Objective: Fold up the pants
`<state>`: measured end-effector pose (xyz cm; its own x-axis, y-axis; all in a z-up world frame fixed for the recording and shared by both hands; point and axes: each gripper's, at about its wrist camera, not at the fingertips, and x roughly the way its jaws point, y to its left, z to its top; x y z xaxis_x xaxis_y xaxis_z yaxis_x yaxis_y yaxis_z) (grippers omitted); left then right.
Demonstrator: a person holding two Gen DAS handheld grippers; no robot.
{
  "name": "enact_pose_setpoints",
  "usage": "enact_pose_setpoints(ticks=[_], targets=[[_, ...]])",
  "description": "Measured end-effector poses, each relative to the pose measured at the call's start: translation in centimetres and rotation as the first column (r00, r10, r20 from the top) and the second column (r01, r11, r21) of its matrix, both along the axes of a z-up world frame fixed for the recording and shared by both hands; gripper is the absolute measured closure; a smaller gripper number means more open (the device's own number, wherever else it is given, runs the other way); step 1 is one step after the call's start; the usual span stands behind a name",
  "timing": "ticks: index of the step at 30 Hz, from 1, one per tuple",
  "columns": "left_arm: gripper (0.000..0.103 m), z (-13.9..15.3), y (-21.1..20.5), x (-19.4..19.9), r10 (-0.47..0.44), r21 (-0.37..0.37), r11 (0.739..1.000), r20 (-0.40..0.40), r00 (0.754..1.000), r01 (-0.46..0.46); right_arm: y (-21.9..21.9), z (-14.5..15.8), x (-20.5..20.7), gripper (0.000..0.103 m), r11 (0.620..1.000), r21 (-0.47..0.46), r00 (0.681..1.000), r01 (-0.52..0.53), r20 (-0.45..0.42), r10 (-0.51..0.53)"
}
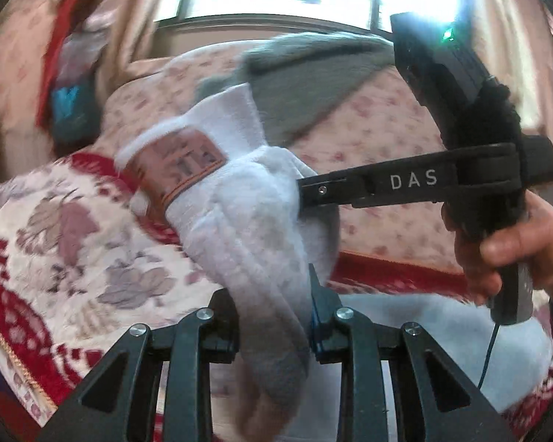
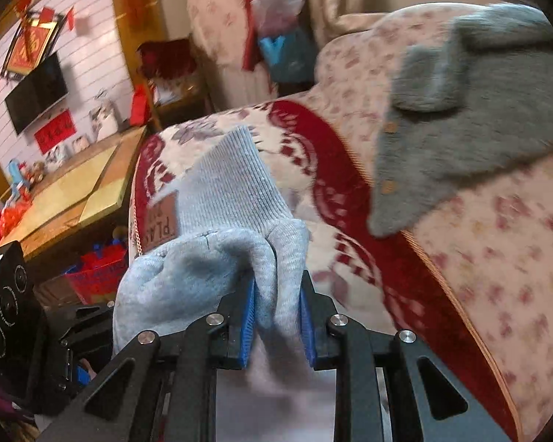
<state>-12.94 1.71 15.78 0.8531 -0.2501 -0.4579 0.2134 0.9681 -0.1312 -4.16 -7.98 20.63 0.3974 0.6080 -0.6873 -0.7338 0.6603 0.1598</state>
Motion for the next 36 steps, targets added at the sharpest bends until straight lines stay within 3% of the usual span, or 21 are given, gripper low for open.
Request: enact_pose_setpoints(ticks=[6,13,14,17,19,21,25,28,31,34,36], targets=[[0.076,-2.3,-7.7,-2.7,-0.162,0.090,0.982,-0.034,0.986,0.164,-10.3,-3.3,-3.0,0.076,0.983,0.025,0.978,0.184,-0.108,-0.181],[0.076,-6.9,-14.1,-4.8,-0.261,0.184,0.943,-0.117,0.958,0.279,-18.7,-9.9,-6.1,0.072,0.925,-0.065,0.890,0.375,-0.253,-0.379],[0.074,-7.3,-14.5,-5.3,-0.271,0.183,0.939,-0.128,0.954,0.291,-19.5,-10.6,-6.5,0.071,0.914,-0.080,0.874,0.398,-0.270,-0.404],[0.051,-8.3,-14.4,-6.1,-0.328,0.117,0.928,-0.197,0.924,0.355,-23.0,-11.6,-8.0,0.067,0.860,-0.080,0.807,0.505,-0.311,-0.503],[0.038,-8.4,-13.9,-6.8,-0.359,0.087,0.919,-0.214,0.908,0.384,-25.2,-11.5,-9.0,0.055,0.829,-0.029,0.772,0.559,-0.346,-0.533],[0.037,-8.0,-13.7,-7.8,-0.367,0.093,0.915,-0.211,0.906,0.392,-27.1,-10.9,-10.4,0.046,0.797,0.002,0.746,0.604,-0.352,-0.565],[0.021,-5.9,-11.6,-8.1,-0.353,0.060,0.928,-0.183,0.918,0.369,-27.4,-7.3,-12.3,0.042,0.782,0.036,0.761,0.623,-0.259,-0.594],[0.019,-4.0,-9.8,-7.2,-0.296,0.036,0.952,-0.143,0.944,0.304,-25.9,-4.1,-12.6,0.036,0.794,0.128,0.800,0.594,-0.198,-0.567],[0.019,-3.4,-9.2,-5.7,-0.226,0.039,0.972,-0.145,0.963,0.234,-23.2,-2.5,-11.9,0.036,0.831,0.190,0.850,0.522,-0.188,-0.491],[0.019,-4.2,-9.6,-4.2,-0.182,0.054,0.979,-0.179,0.967,0.194,-19.7,-3.5,-10.3,0.036,0.859,0.135,0.864,0.493,-0.188,-0.467],[0.019,-5.5,-9.9,-3.0,-0.152,0.075,0.982,-0.227,0.962,0.173,-17.5,-5.0,-9.5,0.036,0.863,-0.011,0.858,0.504,-0.110,-0.502]])
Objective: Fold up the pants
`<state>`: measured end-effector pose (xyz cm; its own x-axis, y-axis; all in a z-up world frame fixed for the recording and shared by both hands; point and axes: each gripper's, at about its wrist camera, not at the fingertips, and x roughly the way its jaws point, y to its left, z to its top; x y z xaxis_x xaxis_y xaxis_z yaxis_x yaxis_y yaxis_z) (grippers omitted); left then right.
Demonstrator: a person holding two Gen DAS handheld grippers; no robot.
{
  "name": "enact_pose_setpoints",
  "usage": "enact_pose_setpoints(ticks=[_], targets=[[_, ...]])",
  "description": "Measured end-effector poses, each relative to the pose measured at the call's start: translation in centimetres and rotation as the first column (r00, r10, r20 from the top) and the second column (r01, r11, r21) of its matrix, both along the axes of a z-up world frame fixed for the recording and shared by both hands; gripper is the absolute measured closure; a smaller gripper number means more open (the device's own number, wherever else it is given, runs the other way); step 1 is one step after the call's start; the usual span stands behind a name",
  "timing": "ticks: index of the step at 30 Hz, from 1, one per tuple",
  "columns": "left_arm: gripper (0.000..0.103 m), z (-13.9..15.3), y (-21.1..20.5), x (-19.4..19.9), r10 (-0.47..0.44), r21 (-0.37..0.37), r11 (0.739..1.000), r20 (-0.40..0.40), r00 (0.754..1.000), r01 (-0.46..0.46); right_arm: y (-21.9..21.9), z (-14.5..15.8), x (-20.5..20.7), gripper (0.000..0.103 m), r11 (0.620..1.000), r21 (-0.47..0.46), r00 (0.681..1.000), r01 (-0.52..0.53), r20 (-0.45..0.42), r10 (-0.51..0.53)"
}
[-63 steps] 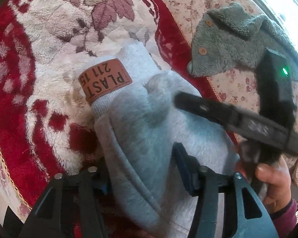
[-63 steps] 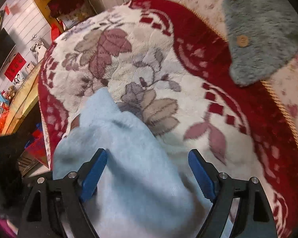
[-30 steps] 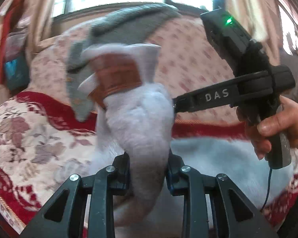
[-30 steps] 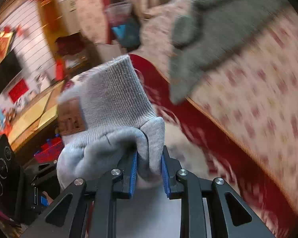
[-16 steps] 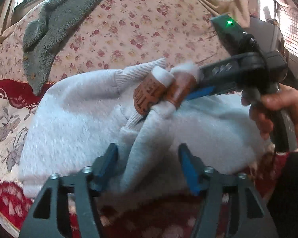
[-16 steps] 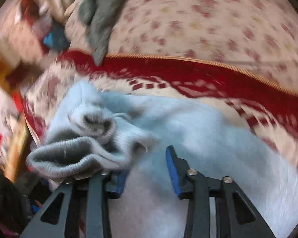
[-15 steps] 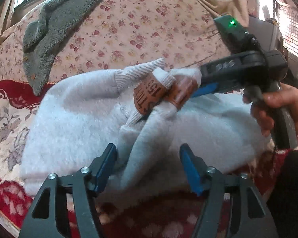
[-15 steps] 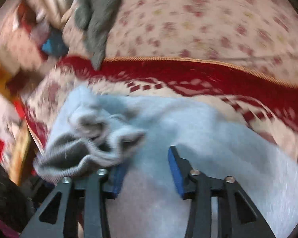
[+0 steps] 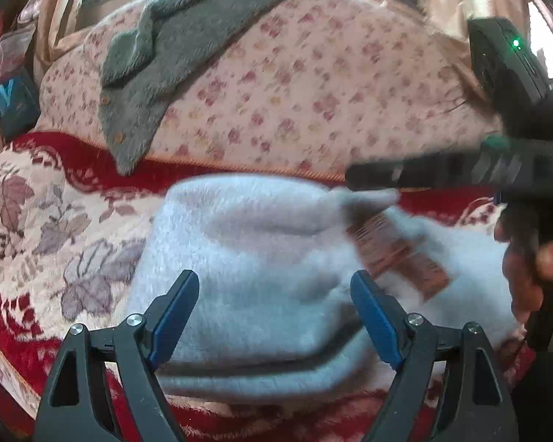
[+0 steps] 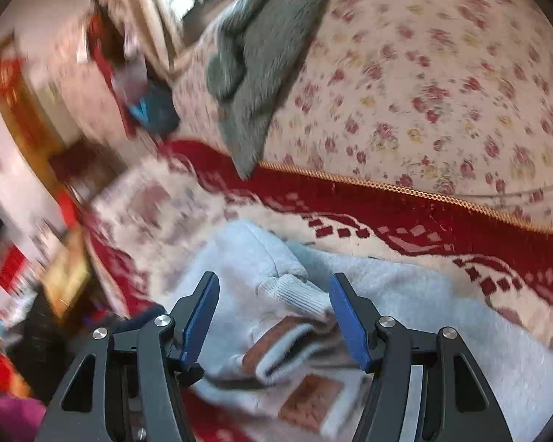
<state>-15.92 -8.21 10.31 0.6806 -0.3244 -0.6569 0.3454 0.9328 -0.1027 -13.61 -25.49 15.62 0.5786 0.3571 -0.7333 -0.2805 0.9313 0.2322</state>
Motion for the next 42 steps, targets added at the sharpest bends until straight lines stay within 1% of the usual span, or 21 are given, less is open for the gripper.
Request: enact_pose_setpoints(ticks=[1,2,3,4,5,6,7,8,10,13,17,18,20,22,23,26,27,32,33,35,42], targets=[[0.019,-0.7,-0.2,0.4,-0.001,0.010,1.000,-0.027,1.000,0.002,0.8,-1.1,0.2,0.036,0.992,-0.121,0.999,0.036,-0.003,-0.036],[0.019,-1.6,-0.3,0.6,-0.006,0.016,1.000,-0.056,0.998,0.006,1.2,-2.4,0.2,0.036,0.975,-0.212,0.998,0.061,-0.011,-0.065],[0.019,-2.6,-0.4,0.6,-0.010,0.027,1.000,-0.070,0.997,0.012,1.0,-3.6,-0.2,0.036,0.967,-0.248,0.997,0.061,-0.031,-0.071],[0.019,-3.0,-0.5,0.3,-0.014,0.039,0.999,-0.067,0.998,0.017,0.7,-5.0,-0.5,0.036,0.964,-0.260,0.995,0.056,-0.064,-0.075],[0.019,-3.5,-0.7,-0.1,-0.025,0.059,0.998,-0.054,0.998,0.028,0.2,-6.1,-0.7,0.036,0.966,-0.250,0.992,0.059,-0.089,-0.084],[0.019,-3.7,-1.1,-0.5,-0.034,0.088,0.995,-0.031,0.999,0.036,-0.7,-7.2,-1.0,0.036,0.973,-0.215,0.989,0.081,-0.106,-0.106],[0.019,-3.7,-1.4,-0.8,-0.040,0.112,0.993,-0.015,0.999,0.042,-1.6,-7.7,-1.1,0.032,0.981,-0.168,0.987,0.100,-0.111,-0.119],[0.019,-3.4,-1.6,-1.0,-0.045,0.117,0.992,-0.010,0.999,0.046,-2.7,-7.9,-1.2,0.030,0.986,-0.103,0.981,0.129,-0.130,-0.142],[0.019,-2.8,-1.4,-1.0,-0.049,0.084,0.995,-0.012,0.999,0.050,-3.7,-7.7,-1.5,0.029,0.986,-0.052,0.975,0.157,-0.151,-0.164],[0.019,-1.7,-1.0,-1.1,-0.036,0.031,0.999,-0.013,0.999,0.036,-5.2,-6.3,-2.7,0.028,0.982,-0.021,0.973,0.188,-0.132,-0.189],[0.019,-0.2,-1.2,-0.8,-0.029,-0.006,1.000,0.013,0.999,0.029,-6.1,-4.5,-4.3,0.028,0.984,0.081,0.983,0.159,-0.106,-0.151],[0.019,0.0,-1.4,-0.7,-0.035,-0.007,0.999,0.009,0.999,0.036,-6.0,-4.0,-4.9,0.028,0.985,0.093,0.986,0.142,-0.098,-0.133],[0.019,0.2,-1.7,-0.6,-0.042,-0.003,0.999,0.007,0.999,0.042,-5.5,-3.4,-5.3,0.027,0.990,0.080,0.990,0.119,-0.083,-0.112],[0.019,0.0,-2.1,-0.7,-0.055,0.000,0.999,-0.006,0.998,0.055,-5.4,-2.8,-5.9,0.027,0.991,0.048,0.990,0.125,-0.071,-0.122],[0.019,-0.1,-2.3,-0.7,-0.062,-0.001,0.998,-0.012,0.998,0.062,-5.8,-2.5,-6.2,0.027,0.990,0.049,0.989,0.134,-0.068,-0.131],[0.019,-0.4,-3.0,-1.2,-0.077,-0.002,0.997,-0.017,0.997,0.077,-8.3,-1.8,-8.0,0.026,0.980,0.093,0.983,0.177,-0.065,-0.171],[0.019,-0.5,-3.4,-1.3,-0.082,-0.008,0.997,-0.024,0.996,0.082,-9.3,-1.8,-8.7,0.024,0.974,0.110,0.979,0.197,-0.075,-0.190],[0.019,-0.5,-5.7,-1.6,-0.123,-0.036,0.992,-0.041,0.992,0.122,-13.1,-3.3,-13.3,0.015,0.935,0.209,0.954,0.286,-0.148,-0.259],[0.017,-0.5,-6.2,-1.6,-0.133,-0.038,0.991,-0.045,0.990,0.131,-13.6,-3.6,-14.1,0.014,0.928,0.224,0.950,0.299,-0.163,-0.267],[0.014,-0.6,-7.4,-1.6,-0.152,-0.037,0.988,-0.053,0.987,0.150,-14.3,-4.5,-15.7,0.013,0.918,0.235,0.941,0.318,-0.193,-0.277],[0.013,-0.8,-11.1,-1.3,-0.180,-0.015,0.984,-0.074,0.981,0.179,-15.6,-6.7,-19.9,0.012,0.895,0.258,0.919,0.363,-0.260,-0.298]])
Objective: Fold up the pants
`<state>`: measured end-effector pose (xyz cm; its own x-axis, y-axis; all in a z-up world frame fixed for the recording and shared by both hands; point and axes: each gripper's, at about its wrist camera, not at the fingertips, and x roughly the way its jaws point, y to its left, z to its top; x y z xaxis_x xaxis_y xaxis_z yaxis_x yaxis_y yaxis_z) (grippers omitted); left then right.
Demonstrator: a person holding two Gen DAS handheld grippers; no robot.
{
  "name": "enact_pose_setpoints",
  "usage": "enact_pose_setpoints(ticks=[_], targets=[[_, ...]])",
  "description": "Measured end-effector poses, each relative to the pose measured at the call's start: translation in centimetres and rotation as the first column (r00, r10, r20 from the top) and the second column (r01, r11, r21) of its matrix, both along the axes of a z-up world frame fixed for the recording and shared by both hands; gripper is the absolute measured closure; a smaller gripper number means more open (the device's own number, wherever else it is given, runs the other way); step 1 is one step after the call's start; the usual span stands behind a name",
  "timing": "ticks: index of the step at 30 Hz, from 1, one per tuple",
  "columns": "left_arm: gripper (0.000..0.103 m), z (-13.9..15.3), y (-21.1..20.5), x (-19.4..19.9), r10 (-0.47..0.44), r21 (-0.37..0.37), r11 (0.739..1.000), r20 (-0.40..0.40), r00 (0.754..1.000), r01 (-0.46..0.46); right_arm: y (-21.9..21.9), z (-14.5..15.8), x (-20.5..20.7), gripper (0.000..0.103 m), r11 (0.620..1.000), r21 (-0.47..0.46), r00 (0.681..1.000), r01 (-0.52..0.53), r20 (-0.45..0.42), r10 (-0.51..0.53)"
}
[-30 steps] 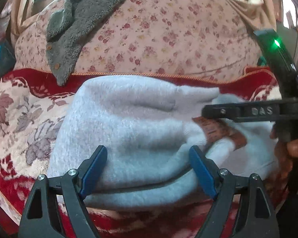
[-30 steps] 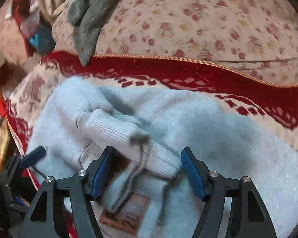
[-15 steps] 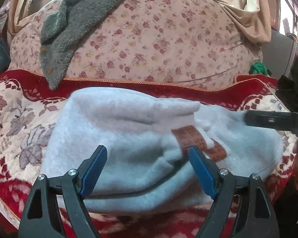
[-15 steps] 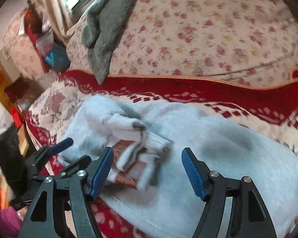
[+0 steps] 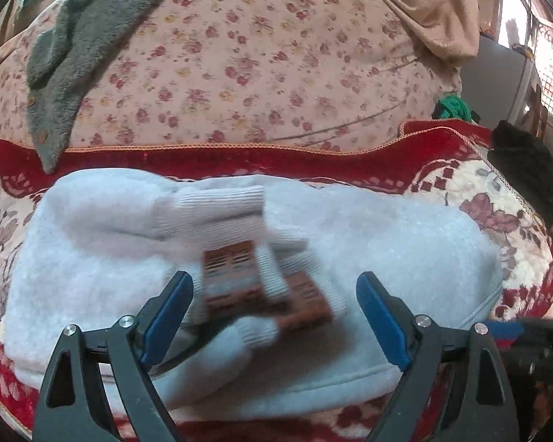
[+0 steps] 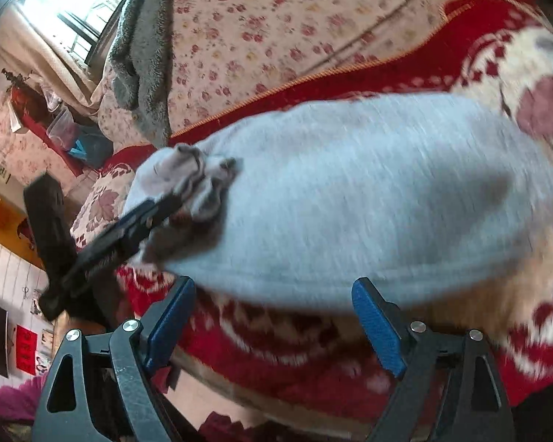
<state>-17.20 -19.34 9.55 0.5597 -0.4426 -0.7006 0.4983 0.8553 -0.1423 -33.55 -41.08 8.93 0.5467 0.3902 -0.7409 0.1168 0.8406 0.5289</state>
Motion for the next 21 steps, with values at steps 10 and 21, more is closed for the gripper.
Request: enact_pose_setpoints(ticks=[10,21], targets=[[0.007,1.1,-1.4,0.4,0.054,0.021,0.998,0.019,0.998,-0.054,-5.1,-3.2,-2.6,0.009,0.969,0.135,0.978,0.207,-0.041,-0.204],[0.007,2.4,-5.4,0.5,-0.040,0.053,0.998,0.044,0.998,0.038,-6.5,-4.4,-2.2,0.008,0.943,0.211,0.966,0.257,-0.032,-0.256]])
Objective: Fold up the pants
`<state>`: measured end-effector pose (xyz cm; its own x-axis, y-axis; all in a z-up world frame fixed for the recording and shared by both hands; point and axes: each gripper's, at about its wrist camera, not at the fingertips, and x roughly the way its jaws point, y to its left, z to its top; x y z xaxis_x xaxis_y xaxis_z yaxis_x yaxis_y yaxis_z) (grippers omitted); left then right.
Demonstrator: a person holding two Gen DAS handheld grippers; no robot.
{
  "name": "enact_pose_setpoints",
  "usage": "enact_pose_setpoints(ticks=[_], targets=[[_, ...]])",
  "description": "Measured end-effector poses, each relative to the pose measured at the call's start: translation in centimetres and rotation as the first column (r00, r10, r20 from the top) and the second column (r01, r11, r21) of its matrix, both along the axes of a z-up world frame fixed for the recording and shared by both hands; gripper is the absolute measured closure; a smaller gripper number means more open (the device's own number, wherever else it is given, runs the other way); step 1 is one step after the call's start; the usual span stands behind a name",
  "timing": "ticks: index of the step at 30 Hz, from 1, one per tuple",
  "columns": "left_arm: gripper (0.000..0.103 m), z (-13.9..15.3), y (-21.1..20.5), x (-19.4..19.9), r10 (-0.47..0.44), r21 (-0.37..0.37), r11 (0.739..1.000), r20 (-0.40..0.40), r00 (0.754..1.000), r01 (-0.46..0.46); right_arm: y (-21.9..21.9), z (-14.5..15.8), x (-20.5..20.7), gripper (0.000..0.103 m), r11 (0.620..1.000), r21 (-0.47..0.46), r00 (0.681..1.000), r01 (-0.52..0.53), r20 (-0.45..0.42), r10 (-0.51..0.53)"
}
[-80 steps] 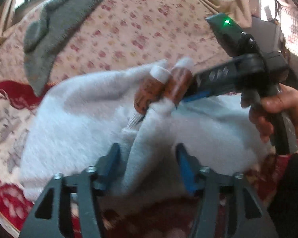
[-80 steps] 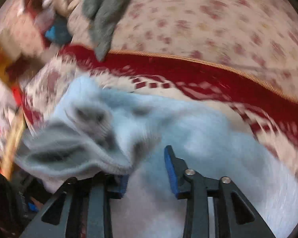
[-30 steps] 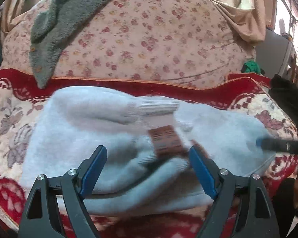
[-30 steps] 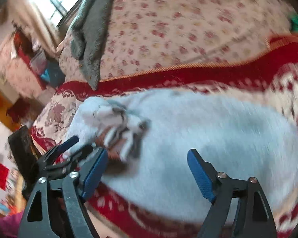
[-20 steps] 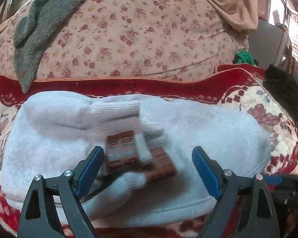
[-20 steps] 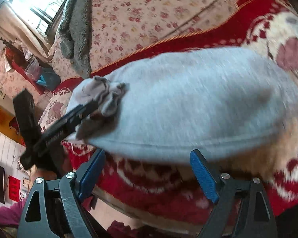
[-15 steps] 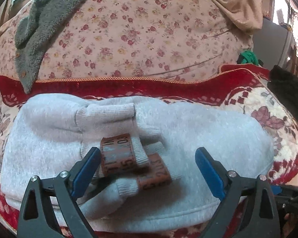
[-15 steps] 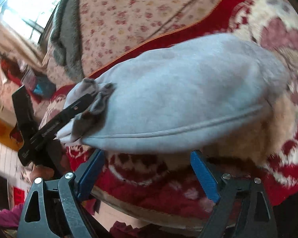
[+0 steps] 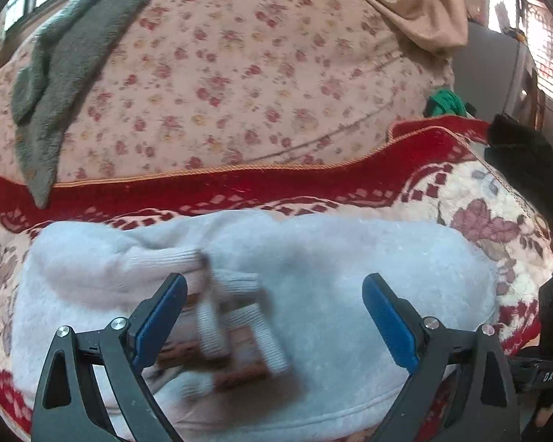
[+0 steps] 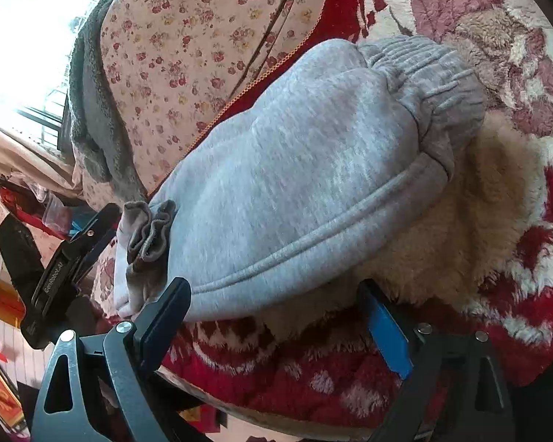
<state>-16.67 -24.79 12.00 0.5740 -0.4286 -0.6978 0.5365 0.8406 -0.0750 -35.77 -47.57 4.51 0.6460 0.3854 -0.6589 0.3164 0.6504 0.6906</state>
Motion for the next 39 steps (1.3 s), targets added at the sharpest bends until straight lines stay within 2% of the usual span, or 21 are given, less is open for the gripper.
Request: enact_pose_setpoints(ticks=[8,14,21,25,30,39], targets=[[0.007,-0.3,-3.9,1.1,-0.081,0.017,0.997,-0.011,0.997,0.082,-0.5,-0.4,0.1,0.008,1.000,0.007,1.000,0.023,0.012,-0.023],[0.007,-0.7,-6.7,2.1,-0.171,0.018,0.985,-0.035,0.985,0.172,-0.9,-0.3,0.4,0.008,0.999,-0.007,0.998,0.036,0.047,-0.035],[0.007,-1.5,-10.6,4.9,-0.304,-0.001,0.952,-0.111,0.946,0.306,-0.9,-0.5,1.1,0.007,0.998,-0.051,0.994,0.035,0.105,-0.029],[0.007,-2.2,-12.7,6.2,-0.343,-0.005,0.938,-0.156,0.926,0.347,-0.7,-0.8,1.3,0.006,0.997,-0.069,0.992,0.027,0.126,-0.018],[0.007,-3.2,-14.4,6.7,-0.373,-0.003,0.926,-0.184,0.910,0.379,-1.1,-1.0,1.2,0.006,0.999,-0.046,0.989,0.021,0.148,-0.014],[0.007,-4.4,-17.3,6.0,-0.491,0.028,0.860,-0.228,0.841,0.510,-0.9,-1.2,0.7,0.004,0.998,-0.047,0.983,0.035,0.183,-0.026]])
